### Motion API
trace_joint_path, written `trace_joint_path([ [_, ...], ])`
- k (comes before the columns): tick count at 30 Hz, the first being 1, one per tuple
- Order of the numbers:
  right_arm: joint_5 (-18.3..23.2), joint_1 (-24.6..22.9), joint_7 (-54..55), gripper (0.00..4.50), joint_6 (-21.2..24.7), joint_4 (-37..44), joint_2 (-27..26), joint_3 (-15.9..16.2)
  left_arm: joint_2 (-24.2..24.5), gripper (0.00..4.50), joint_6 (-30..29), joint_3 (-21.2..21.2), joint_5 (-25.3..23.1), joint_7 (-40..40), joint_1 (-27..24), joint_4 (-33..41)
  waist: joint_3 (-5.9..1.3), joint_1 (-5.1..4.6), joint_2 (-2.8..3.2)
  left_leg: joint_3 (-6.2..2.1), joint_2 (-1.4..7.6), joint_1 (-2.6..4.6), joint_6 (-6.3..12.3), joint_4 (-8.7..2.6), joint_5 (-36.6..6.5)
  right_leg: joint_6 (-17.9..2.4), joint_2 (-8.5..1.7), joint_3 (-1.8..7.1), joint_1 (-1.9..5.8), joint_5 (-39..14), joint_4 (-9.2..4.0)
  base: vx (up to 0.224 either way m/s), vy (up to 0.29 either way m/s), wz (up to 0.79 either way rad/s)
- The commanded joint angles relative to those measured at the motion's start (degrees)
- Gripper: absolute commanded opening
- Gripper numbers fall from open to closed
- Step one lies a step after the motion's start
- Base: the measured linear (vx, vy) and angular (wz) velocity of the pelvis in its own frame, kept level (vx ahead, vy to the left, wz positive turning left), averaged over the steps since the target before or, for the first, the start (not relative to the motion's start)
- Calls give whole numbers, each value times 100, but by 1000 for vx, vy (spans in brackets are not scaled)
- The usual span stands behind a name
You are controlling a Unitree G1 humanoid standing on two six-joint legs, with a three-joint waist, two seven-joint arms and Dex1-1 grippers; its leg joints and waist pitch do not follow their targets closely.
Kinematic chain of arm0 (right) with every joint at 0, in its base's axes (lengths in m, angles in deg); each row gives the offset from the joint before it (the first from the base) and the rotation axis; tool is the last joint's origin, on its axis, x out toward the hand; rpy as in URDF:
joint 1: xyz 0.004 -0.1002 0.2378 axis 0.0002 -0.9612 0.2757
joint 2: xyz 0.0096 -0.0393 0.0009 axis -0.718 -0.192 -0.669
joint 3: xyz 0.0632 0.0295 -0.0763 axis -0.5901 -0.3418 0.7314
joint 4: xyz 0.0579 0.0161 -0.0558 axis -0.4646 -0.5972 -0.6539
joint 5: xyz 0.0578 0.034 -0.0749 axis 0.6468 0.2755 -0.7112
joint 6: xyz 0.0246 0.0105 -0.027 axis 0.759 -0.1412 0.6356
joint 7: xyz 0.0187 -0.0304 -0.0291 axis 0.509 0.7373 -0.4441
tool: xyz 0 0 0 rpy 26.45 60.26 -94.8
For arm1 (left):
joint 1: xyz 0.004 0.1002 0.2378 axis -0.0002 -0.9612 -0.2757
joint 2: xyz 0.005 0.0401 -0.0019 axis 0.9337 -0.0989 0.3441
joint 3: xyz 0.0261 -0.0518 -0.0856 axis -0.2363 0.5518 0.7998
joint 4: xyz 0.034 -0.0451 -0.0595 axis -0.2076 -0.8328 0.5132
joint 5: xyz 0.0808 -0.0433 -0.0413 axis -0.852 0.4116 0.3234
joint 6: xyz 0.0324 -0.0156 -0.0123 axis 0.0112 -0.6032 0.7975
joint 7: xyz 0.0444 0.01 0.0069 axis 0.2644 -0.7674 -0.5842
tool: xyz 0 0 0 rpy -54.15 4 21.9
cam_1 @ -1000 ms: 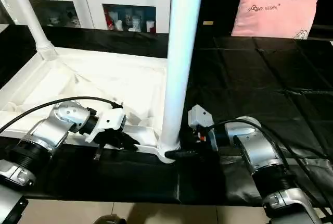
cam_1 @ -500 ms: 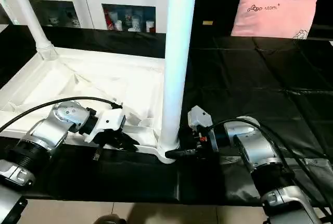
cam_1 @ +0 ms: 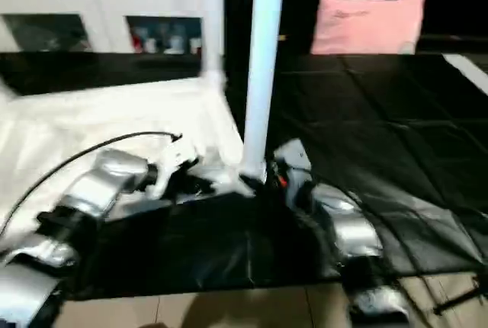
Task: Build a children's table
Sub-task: Rotate leg to tighten
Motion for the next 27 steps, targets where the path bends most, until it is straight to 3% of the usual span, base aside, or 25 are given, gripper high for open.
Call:
trace_joint_path([
  [1, -174, 95, 384, 276, 414, -352, -650, 530, -617, 0, -96, 42, 149, -511, 291, 33, -289, 16, 16, -123, 227, 36, -37, -462, -1392, -900, -543, 319, 177, -2111, -626, 0, 0, 0],
  [5, -289, 359, 969, 276, 493, -598, -933, 422, -862, 0, -210, 201, 112, -1106, 417, -128, -313, 24, -15, -108, 234, 11, 43, -454, -1174, -984, -532, 335, 210, -1647, -584, 0, 0, 0],
  [6, -308, 392, 1045, 276, 492, -633, -967, 405, -890, 0, -232, 217, 105, -1176, 431, -138, -317, 27, 6, -105, 236, 5, 57, -454, -1084, -1037, -531, 339, 209, -1457, -559, 0, 0, 0],
  [7, -251, 432, 1024, 332, 523, -661, -1005, 358, -901, 0, -211, 204, 76, -1223, 445, -134, -319, 24, -20, -99, 222, -8, 82, -452, -1036, -1032, -525, 333, 227, -1399, -561, 0, 0, 0],
  [10, -200, 386, 821, 348, 477, -545, -961, 364, -842, 0, -147, 147, 29, -1151, 425, -79, -327, 63, -33, -93, 228, -21, 188, -449, -831, -1019, -539, 336, 247, -1190, -542, 0, 0, 0],
  [12, -221, 323, 683, 387, 377, -472, -867, 382, -743, 0, -91, 90, -13, -1025, 397, -59, -318, 67, -28, -92, 234, -16, 198, -458, -855, -1010, -544, 334, 241, -1233, -556, 0, 0, 0],
  [14, -227, 285, 630, 392, 320, -434, -794, 365, -661, 0, -33, 56, -38, -913, 369, -49, -318, 71, -34, -93, 245, -15, 199, -469, -894, -990, -544, 337, 241, -1272, -555, 0, 0, 0],
  [18, -112, 129, 259, 438, 157, -207, -439, 216, -332, 0, 158, -55, -55, -322, 199, 123, -340, 86, -22, -93, 254, -14, 246, -469, -782, -1008, -550, 338, 264, -1029, -538, 0, 0, 0],
  [21, -5, 13, -295, 446, 74, 49, -16, 161, -12, 0, 338, -169, -64, 163, 72, 244, -388, 105, -8, -89, 260, -30, 448, -421, -301, -1263, -531, 327, 294, 104, -409, 0, 0, 0],
  [23, 53, -39, -718, 446, -3, 224, 265, 187, 151, 0, 489, -220, -55, 434, 16, 261, -390, 87, -17, -79, 252, -38, 509, -413, -264, -1383, -528, 320, 296, 369, -388, 0, 0, 0],
  [27, 114, -81, -1572, 446, -167, 472, 790, 278, 435, 0, 838, -327, 21, 1040, -77, 305, -371, 140, -7, -79, 275, -35, 507, -416, -520, -1365, -531, 307, 309, 24, -430, 0, 0, 0],
])
